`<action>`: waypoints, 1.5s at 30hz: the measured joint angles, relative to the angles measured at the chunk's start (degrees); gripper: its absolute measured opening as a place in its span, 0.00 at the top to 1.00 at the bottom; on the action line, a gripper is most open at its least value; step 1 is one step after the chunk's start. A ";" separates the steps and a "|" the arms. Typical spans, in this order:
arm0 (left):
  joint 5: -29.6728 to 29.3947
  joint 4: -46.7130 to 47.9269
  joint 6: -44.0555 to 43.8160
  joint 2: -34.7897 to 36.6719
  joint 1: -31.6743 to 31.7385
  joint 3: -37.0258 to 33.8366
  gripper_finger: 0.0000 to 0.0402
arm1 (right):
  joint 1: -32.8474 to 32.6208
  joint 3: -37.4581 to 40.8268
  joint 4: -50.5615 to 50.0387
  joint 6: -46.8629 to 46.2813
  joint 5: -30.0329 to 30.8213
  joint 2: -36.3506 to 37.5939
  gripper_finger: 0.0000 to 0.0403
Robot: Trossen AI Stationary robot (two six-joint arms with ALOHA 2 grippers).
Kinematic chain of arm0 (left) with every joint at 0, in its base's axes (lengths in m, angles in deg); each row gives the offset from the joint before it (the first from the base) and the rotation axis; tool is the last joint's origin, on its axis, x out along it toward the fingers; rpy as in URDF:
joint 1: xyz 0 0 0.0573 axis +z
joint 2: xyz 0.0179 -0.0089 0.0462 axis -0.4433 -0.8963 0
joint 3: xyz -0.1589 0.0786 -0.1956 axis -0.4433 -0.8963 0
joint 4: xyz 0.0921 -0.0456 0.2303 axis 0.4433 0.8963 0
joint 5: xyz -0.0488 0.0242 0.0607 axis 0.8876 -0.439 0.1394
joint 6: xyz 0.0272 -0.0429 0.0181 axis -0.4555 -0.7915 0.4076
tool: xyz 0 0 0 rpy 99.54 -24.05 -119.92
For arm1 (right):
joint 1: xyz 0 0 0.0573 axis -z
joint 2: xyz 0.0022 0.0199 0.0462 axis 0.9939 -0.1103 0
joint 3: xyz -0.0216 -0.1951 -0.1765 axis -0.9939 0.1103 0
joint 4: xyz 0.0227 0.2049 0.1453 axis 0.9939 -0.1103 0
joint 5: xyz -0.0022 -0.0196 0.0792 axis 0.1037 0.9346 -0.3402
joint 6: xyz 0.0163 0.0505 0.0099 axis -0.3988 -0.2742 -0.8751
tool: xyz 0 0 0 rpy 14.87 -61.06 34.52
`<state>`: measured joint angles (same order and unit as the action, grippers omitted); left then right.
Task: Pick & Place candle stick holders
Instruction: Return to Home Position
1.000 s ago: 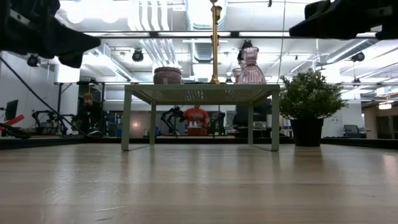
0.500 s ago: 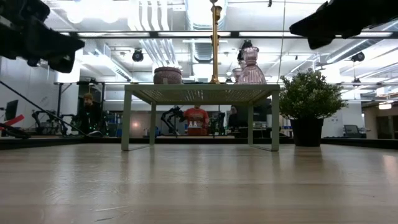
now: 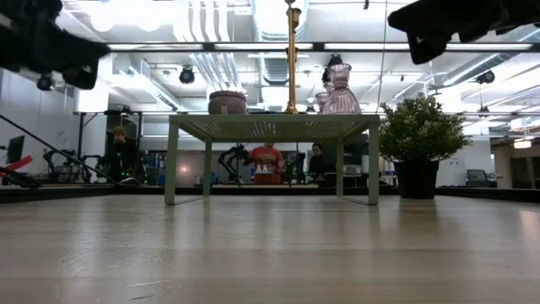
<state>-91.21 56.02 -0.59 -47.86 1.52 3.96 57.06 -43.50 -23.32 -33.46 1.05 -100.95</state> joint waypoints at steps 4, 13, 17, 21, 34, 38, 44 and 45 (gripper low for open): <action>1.19 -0.19 0.13 0.02 0.00 0.08 0.98 | 0.02 0.00 3.17 0.21 0.09 -2.45 0.98; 1.40 -1.13 -1.70 0.04 0.04 -3.93 0.98 | 0.37 0.00 5.85 0.60 0.07 -9.00 0.98; 1.45 -1.33 -1.49 0.02 0.02 -4.04 0.98 | 1.07 0.06 3.83 0.70 -0.21 -5.46 0.98; -1.31 0.36 -0.05 0.04 0.02 -3.64 0.98 | 1.39 0.05 -3.01 1.12 -0.39 1.38 0.98; -1.24 0.66 -1.39 0.02 0.00 -3.68 0.98 | 1.40 5.81 -19.71 0.87 -0.58 30.11 0.98; -1.09 0.61 -1.44 0.02 0.00 -3.67 0.98 | 1.40 10.26 -19.69 0.48 -0.82 39.83 0.98; 1.89 0.41 -0.62 0.02 -0.01 -3.72 0.98 | 1.44 16.48 -21.20 -1.83 -2.97 50.88 0.98; 1.96 0.28 -0.59 0.02 0.00 -3.72 0.98 | 1.44 17.50 -21.62 -2.10 -3.18 52.21 0.98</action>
<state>-89.26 56.30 -1.18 -47.84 1.52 0.24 58.50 -26.01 -44.94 -35.56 -2.14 -48.74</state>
